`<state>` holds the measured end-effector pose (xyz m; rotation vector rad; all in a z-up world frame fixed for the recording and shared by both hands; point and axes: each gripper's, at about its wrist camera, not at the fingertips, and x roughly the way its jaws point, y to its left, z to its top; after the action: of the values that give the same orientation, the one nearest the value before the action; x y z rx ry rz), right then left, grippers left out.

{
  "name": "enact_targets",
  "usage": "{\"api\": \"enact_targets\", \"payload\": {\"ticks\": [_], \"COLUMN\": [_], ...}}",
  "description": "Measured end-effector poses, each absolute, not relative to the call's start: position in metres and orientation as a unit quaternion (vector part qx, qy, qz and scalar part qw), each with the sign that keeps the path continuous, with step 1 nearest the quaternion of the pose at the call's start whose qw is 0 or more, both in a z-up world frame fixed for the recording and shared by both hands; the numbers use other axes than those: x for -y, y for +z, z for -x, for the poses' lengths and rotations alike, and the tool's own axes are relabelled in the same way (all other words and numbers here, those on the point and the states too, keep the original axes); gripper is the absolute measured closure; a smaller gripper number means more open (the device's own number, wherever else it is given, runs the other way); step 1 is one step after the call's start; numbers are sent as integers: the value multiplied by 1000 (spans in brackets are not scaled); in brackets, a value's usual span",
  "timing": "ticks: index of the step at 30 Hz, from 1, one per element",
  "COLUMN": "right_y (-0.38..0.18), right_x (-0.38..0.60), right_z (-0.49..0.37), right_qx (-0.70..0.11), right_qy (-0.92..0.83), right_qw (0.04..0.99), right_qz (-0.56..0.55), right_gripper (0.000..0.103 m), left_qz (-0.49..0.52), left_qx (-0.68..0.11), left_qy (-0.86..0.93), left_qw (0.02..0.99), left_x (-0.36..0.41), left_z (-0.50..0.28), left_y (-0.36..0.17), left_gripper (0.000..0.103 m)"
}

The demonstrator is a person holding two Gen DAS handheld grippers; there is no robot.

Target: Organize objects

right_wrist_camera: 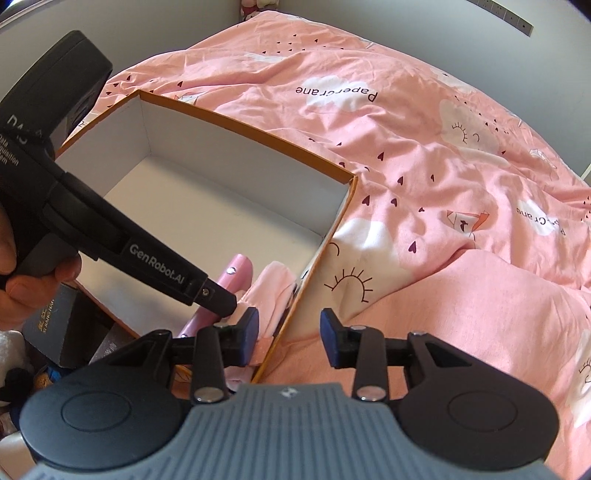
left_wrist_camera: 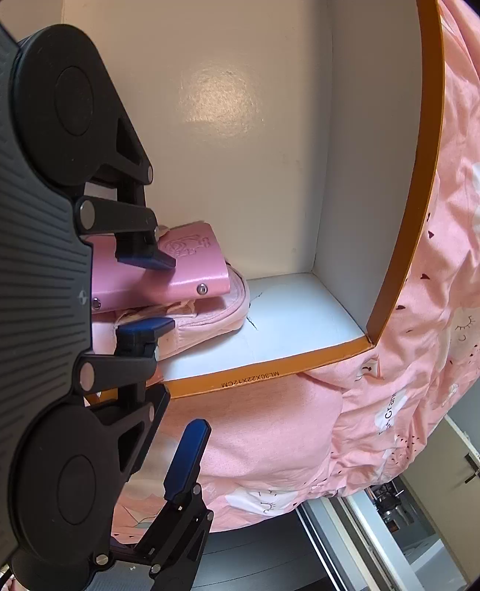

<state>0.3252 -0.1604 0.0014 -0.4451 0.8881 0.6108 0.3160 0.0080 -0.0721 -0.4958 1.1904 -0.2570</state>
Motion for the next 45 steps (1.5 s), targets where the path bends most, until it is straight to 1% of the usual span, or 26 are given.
{"api": "enact_targets", "payload": {"ticks": [1,2,12,16,20,24,27,30,32,34,36,37,38,39,41,43,45], "right_y": [0,-1,11,22,36,42,36,19,4,-13,-27,-33,-38,-42,-49,-56,-63], "right_x": [160,160,163,165,171,172,169,165,160,157,154,153,150,148,142,135,130], "right_z": [-325,-325,-311,-298,-276,-245,-223,-203,-192,-186,-183,-183,-182,-182,-183,-182,-183], "right_qx": [-422,-424,-413,-404,-388,-367,-353,-359,-364,-377,-392,-398,-402,-406,-409,-413,-420], "right_qy": [289,289,282,274,274,285,287,284,276,265,256,254,253,252,255,257,260], "right_qw": [834,833,842,853,869,882,889,889,889,887,883,880,879,877,875,873,869], "right_qz": [207,206,200,185,137,81,53,12,2,-14,-36,-44,-48,-50,-46,-35,-27], "right_gripper": [67,68,68,67,67,63,60,59,59,59,59,59,58,57,56,56,56], "left_qz": [227,225,225,218,196,175,171,179,186,192,203,210,217,222,232,246,260], "left_qx": [-553,-552,-543,-527,-501,-474,-460,-456,-457,-460,-466,-467,-470,-474,-474,-476,-481], "left_qy": [-119,-120,-117,-117,-129,-135,-122,-91,-61,-40,-20,-9,2,11,20,23,33], "left_qw": [793,794,801,813,833,852,862,867,867,866,861,859,856,852,849,844,837], "left_x": [-7,-7,-15,-19,-22,-27,-37,-50,-60,-68,-78,-81,-86,-88,-92,-96,-99], "left_z": [-316,-316,-307,-297,-273,-239,-213,-189,-176,-166,-158,-154,-149,-148,-143,-142,-141], "left_y": [-73,-73,-63,-47,-17,8,18,15,7,-2,-14,-19,-26,-31,-39,-48,-57], "left_gripper": [80,80,80,77,76,76,76,75,70,68,61,52,45,44,37,33,31]}}
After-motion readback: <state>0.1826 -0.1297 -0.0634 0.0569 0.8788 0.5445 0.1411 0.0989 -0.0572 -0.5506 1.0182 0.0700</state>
